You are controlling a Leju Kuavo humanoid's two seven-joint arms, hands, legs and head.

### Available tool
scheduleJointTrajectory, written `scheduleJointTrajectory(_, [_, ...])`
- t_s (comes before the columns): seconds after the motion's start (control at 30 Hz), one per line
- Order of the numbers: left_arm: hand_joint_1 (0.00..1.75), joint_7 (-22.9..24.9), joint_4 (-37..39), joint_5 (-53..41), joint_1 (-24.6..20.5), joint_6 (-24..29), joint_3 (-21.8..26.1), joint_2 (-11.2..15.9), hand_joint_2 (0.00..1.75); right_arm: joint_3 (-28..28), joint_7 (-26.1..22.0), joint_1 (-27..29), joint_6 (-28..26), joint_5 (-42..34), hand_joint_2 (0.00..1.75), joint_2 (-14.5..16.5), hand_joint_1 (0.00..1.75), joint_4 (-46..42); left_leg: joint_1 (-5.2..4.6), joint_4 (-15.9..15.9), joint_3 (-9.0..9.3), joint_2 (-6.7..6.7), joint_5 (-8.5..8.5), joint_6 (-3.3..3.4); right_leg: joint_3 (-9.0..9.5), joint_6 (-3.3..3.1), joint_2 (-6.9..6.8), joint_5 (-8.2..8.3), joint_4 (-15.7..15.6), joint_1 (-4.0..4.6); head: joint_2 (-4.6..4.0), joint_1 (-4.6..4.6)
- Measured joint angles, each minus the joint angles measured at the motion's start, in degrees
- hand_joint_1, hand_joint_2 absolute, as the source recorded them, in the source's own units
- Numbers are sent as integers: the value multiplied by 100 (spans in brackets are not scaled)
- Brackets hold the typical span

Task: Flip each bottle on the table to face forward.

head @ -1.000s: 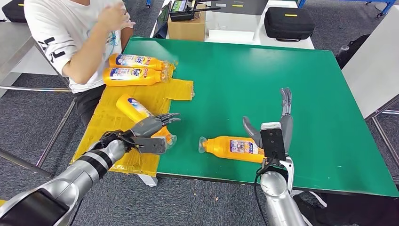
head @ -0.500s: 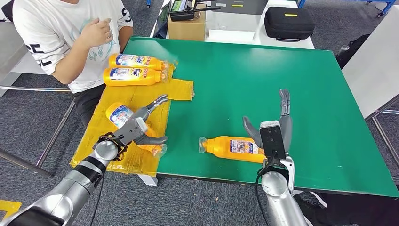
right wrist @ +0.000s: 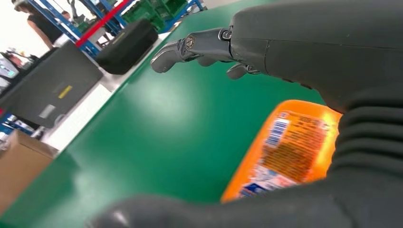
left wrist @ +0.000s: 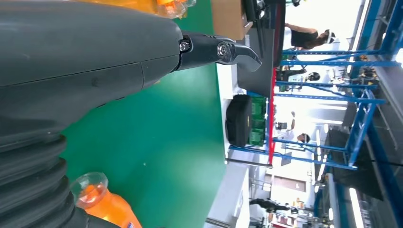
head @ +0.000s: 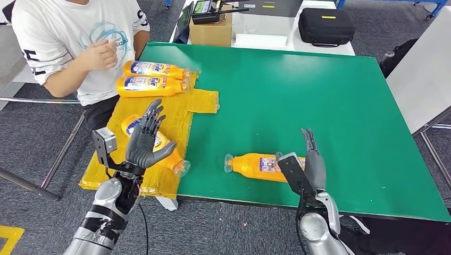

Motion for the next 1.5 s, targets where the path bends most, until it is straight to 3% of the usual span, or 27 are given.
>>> scheduleJointTrajectory(0.37, [0,181,-260,594,162,-134,137,-174,175,5,412,311,218,713,0,-261,0,93,-1,0,-1,-4,-1,0,1,0,-2,0,-1,-2,0,-1])
scheduleJointTrajectory(0.5, [0,204,-314,745,197,-170,151,-227,175,7,536,361,545,1110,175,-437,0,145,-2,0,-2,-4,-2,1,1,0,-2,0,-3,-2,-1,-1])
scheduleJointTrajectory(0.77, [0,250,-369,809,218,-408,159,-239,175,113,754,-100,1304,1777,175,-927,0,532,-2,0,0,-4,3,4,6,2,-2,3,-1,-2,0,0])
scheduleJointTrajectory(1.13, [0,266,-370,910,218,-577,173,-282,175,557,779,-940,1481,2235,175,-1206,0,1110,-2,1,1,-6,3,4,5,3,-3,3,0,-2,1,-1])
scheduleJointTrajectory(1.37, [0,269,-370,920,218,-632,219,-284,175,740,764,-1168,1562,2263,175,-1271,0,1228,-2,1,1,-7,4,4,6,3,-4,3,0,-3,1,-1])
scheduleJointTrajectory(1.5, [0,300,-360,1034,204,-776,241,-284,175,873,454,-1312,2235,1640,175,-1344,0,1347,-3,1,1,-7,4,4,6,3,-4,3,0,-3,1,-1])
